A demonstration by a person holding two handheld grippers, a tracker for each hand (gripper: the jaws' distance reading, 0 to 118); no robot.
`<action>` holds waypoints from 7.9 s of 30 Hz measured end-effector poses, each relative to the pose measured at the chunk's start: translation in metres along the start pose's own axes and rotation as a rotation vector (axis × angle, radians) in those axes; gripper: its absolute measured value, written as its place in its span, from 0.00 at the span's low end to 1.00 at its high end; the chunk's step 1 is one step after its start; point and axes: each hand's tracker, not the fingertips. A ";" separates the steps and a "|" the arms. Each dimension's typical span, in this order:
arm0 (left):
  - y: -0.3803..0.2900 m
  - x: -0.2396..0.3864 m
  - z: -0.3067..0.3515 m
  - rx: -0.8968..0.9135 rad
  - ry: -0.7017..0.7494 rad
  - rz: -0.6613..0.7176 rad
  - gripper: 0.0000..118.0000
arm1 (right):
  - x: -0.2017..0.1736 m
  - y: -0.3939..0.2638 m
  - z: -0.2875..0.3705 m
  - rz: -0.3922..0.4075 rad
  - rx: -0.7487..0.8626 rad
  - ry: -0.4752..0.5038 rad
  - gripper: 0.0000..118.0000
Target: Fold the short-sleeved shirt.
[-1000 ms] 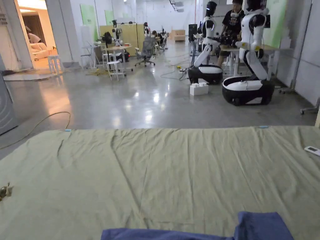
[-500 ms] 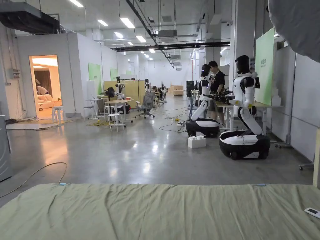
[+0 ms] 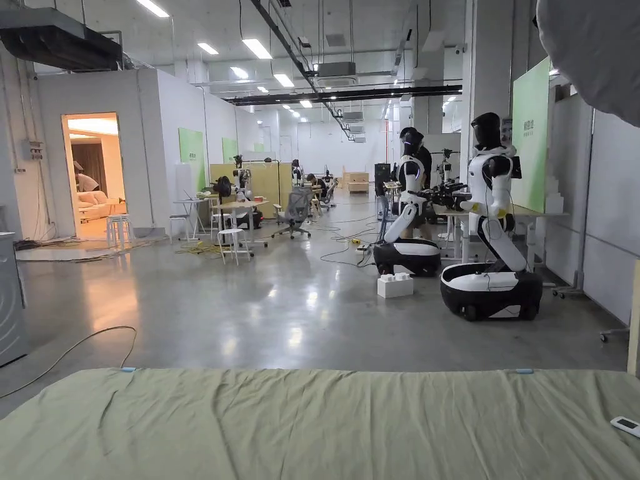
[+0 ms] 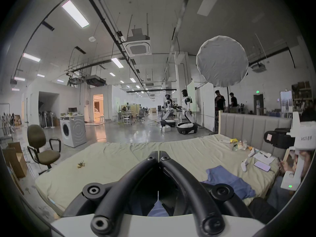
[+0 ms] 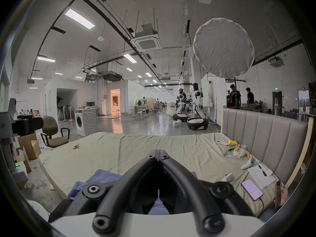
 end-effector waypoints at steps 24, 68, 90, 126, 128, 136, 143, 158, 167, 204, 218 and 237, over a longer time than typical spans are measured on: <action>-0.202 -0.080 -0.307 -0.721 -0.044 0.189 0.74 | 0.029 -0.094 -0.051 -0.151 -0.386 0.018 0.00; -0.210 -0.089 -0.361 -0.892 -0.045 0.170 0.04 | 0.157 -0.178 -0.297 -0.091 -0.883 -0.046 0.02; -0.252 -0.118 -0.107 -0.797 0.023 0.288 0.81 | 0.134 -0.219 -0.070 -0.121 -0.869 -0.213 0.67; 0.001 -0.016 -0.003 -0.038 0.033 0.029 0.00 | 0.012 -0.005 -0.001 -0.069 -0.040 -0.005 0.01; 0.003 -0.017 -0.004 -0.038 -0.015 0.061 0.00 | 0.010 -0.004 0.000 -0.034 -0.030 -0.012 0.01; -0.040 -0.066 -0.038 -0.180 -0.030 0.229 0.04 | 0.012 -0.019 -0.002 -0.089 -0.087 0.026 0.01; -0.189 -0.152 -0.124 -0.565 -0.066 0.665 0.82 | 0.014 -0.041 -0.004 -0.165 -0.206 0.068 0.01; -0.279 -0.135 -0.164 -0.830 -0.304 1.175 0.10 | 0.004 -0.056 -0.016 -0.213 -0.355 0.060 0.01; -0.239 -0.148 -0.157 -0.709 -0.128 1.192 0.08 | 0.005 -0.054 -0.014 -0.200 -0.387 0.048 0.01; -0.190 0.038 -0.199 -0.750 -0.325 0.734 0.31 | 0.049 -0.096 0.035 -0.483 -0.423 0.013 0.01; -0.272 0.094 -0.212 -0.996 -0.412 0.739 0.05 | 0.063 -0.104 0.046 -0.439 -0.451 -0.003 0.01; -0.313 -0.034 -0.182 -0.870 -0.290 1.121 0.18 | 0.047 -0.115 0.036 -0.413 -0.474 0.062 0.02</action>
